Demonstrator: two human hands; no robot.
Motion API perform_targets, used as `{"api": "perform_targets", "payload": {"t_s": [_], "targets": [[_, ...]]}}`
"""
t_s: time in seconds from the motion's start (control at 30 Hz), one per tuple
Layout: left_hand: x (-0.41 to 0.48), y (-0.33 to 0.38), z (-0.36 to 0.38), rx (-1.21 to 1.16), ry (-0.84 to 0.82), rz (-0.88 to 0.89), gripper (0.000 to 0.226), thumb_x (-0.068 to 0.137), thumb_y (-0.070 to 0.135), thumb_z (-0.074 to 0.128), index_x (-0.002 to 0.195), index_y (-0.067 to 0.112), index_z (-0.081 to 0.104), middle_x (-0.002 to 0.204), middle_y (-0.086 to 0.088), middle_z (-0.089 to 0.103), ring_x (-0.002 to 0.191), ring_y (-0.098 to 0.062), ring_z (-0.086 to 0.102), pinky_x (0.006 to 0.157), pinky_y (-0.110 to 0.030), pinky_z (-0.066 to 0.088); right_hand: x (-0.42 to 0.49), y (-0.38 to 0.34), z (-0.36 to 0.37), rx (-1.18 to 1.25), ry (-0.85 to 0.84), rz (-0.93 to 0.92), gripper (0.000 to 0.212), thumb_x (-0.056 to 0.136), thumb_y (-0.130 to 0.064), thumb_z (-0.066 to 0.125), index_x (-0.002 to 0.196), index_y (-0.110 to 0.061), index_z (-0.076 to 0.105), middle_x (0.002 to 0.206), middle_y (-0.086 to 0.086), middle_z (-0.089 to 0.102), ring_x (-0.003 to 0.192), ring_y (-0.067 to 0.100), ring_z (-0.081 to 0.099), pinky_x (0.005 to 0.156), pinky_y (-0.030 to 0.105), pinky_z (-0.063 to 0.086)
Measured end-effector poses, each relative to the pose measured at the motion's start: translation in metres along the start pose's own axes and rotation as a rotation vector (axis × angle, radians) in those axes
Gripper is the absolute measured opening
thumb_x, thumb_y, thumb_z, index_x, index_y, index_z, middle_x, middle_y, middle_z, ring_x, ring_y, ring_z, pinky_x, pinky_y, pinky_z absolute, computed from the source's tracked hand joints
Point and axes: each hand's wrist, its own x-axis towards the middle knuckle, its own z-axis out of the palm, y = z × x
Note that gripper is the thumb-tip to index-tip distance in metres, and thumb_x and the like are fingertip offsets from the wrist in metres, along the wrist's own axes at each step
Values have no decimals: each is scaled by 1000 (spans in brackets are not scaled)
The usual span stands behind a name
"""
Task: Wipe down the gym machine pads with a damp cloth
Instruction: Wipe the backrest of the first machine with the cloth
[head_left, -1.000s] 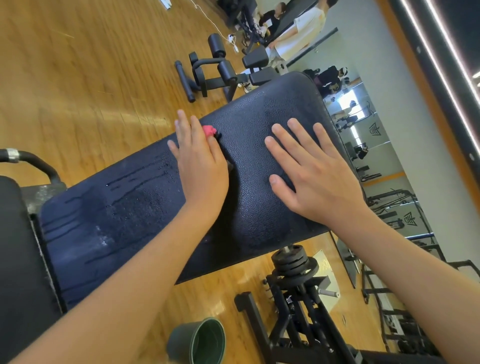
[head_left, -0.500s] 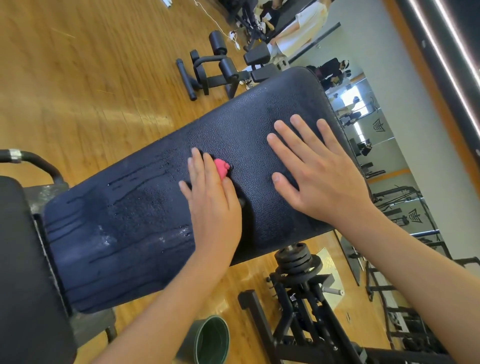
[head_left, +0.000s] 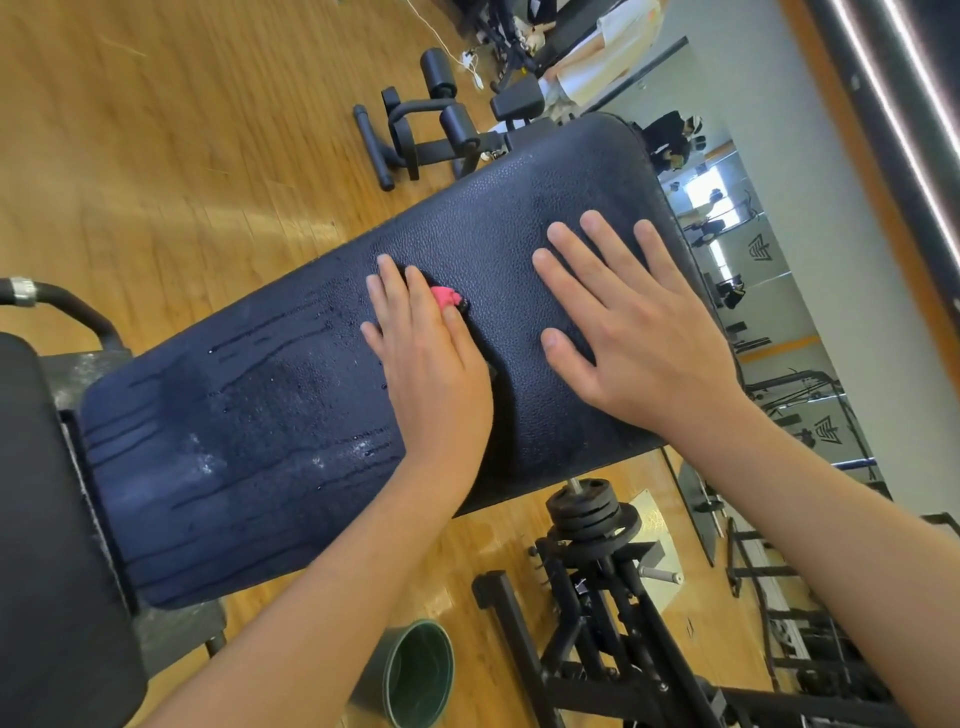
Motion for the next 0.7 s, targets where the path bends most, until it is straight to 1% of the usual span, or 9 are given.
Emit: {"api": "perform_targets", "payload": {"t_s": [0.17,0.3,0.43,0.53,0.7], "targets": [[-19,-5,0,-17,-43,9,52,111,18,28,162,6,20,172,-3,1,158,-17,-5,128,-38,-4,0,1,1,2,18,0,63,104,-45,34,158,-12,37,166,10,31,156,32,21,126,56,15],[-38,-8,-1,-42,-81,33,52,111,16,30,161,6,19,172,-3,2,158,-16,-4,129,-39,-1,0,0,2,6,23,0,63,104,-44,34,158,-12,37,166,10,31,156,32,22,126,56,15],[-66,-13,-3,-51,-119,78,53,111,18,29,162,10,14,171,3,-2,157,-9,-8,128,-32,-4,0,1,3,13,36,2,63,104,-44,34,158,-12,38,166,10,32,156,32,23,126,56,15],[-67,-15,-3,-54,-107,81,53,112,18,29,162,10,14,171,4,-1,157,-8,-8,126,-29,-8,0,-1,3,15,42,1,62,105,-44,34,157,-12,38,165,10,32,155,32,23,126,56,16],[-50,-10,-1,-45,-45,65,51,112,20,27,161,7,18,171,-1,6,158,-11,-4,126,-30,-9,0,0,2,4,41,1,63,105,-45,33,158,-12,38,166,10,32,156,32,23,126,56,15]]}}
